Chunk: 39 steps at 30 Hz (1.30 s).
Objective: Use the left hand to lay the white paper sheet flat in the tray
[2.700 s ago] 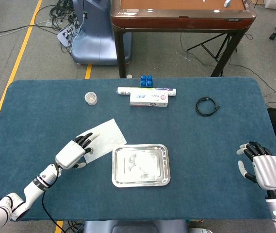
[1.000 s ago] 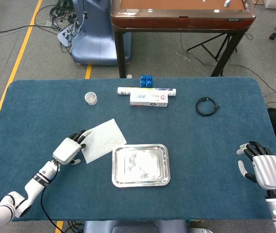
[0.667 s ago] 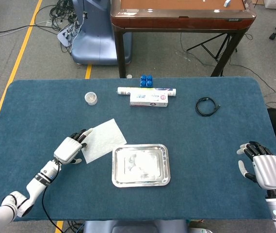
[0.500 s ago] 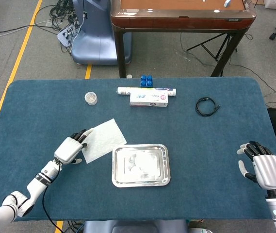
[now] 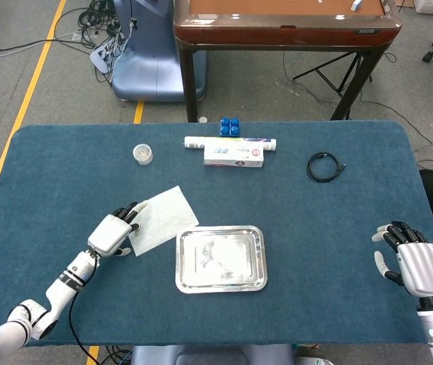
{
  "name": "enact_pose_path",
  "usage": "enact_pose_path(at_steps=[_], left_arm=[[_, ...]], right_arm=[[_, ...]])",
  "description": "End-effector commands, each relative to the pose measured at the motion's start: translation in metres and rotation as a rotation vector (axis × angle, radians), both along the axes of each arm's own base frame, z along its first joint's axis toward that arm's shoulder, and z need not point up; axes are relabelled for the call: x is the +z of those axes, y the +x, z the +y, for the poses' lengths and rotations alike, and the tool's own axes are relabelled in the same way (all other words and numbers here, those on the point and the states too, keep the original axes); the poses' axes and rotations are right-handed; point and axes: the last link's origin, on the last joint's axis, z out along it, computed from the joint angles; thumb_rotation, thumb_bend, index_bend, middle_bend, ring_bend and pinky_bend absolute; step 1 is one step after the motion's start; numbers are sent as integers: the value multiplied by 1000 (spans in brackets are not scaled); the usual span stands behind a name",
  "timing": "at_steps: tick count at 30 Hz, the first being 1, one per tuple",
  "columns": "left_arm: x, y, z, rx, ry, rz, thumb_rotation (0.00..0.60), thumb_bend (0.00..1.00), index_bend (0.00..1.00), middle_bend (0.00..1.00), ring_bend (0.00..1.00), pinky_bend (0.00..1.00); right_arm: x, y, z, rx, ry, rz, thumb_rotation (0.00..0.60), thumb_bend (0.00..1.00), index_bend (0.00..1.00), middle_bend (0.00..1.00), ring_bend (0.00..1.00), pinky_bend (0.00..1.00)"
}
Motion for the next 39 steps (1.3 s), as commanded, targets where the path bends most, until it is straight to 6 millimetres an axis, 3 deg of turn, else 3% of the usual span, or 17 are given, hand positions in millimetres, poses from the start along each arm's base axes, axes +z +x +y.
enact_pose_path(at_steps=[1,15,23,39], left_arm=[[-1,0,-1,-2,-1,1,600,228,530,0,0,202],[-6,2,-3,0,-8,-12,600,338,546,0,0,206],[-7,5,-3,-6,-5,-21,600,468,567,0,0,229],[-10,6,-4,2,-13,-38,600,551,580,0,0,231]], right_arm=[[0,0,0,0,0,0,600,452,414,334,193,289],[1,0,0,-2,-2,-3,600,451,414,334,193,289],[2,0,0,-1,-3,-4,600,451,414,334,193,289],[2,-1,0,-3,-5,-5,600,451,414,334,193,289]])
